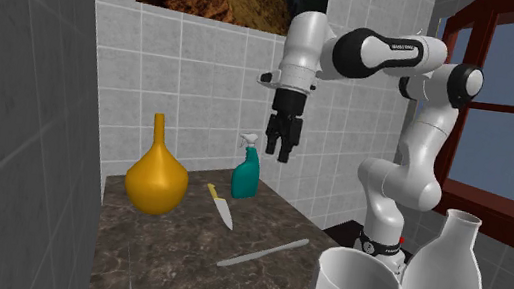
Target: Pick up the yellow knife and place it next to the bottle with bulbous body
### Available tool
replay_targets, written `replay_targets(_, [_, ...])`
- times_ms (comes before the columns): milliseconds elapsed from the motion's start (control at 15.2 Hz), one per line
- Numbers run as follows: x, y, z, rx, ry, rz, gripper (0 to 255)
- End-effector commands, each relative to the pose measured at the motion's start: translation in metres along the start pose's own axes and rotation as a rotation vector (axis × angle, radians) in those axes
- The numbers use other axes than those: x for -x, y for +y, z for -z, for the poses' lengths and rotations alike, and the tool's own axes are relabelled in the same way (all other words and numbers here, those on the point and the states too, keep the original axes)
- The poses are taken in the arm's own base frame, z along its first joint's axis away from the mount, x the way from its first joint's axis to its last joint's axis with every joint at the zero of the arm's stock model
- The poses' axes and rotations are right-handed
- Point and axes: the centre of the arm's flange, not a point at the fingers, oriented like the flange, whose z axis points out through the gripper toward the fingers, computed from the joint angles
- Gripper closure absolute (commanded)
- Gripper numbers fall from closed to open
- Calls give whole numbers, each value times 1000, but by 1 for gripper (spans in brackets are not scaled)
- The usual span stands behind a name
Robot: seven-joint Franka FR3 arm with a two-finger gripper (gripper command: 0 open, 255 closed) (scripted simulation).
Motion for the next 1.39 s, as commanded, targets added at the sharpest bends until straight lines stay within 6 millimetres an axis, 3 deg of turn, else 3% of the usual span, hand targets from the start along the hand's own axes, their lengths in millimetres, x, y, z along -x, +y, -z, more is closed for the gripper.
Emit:
replay_targets(0, [-15,15,-15,14,-1,-76,0])
replay_targets(660, [-71,103,-87,80,-10,-444,0])
replay_targets(1320, [-90,209,-153,146,-19,-811,0])
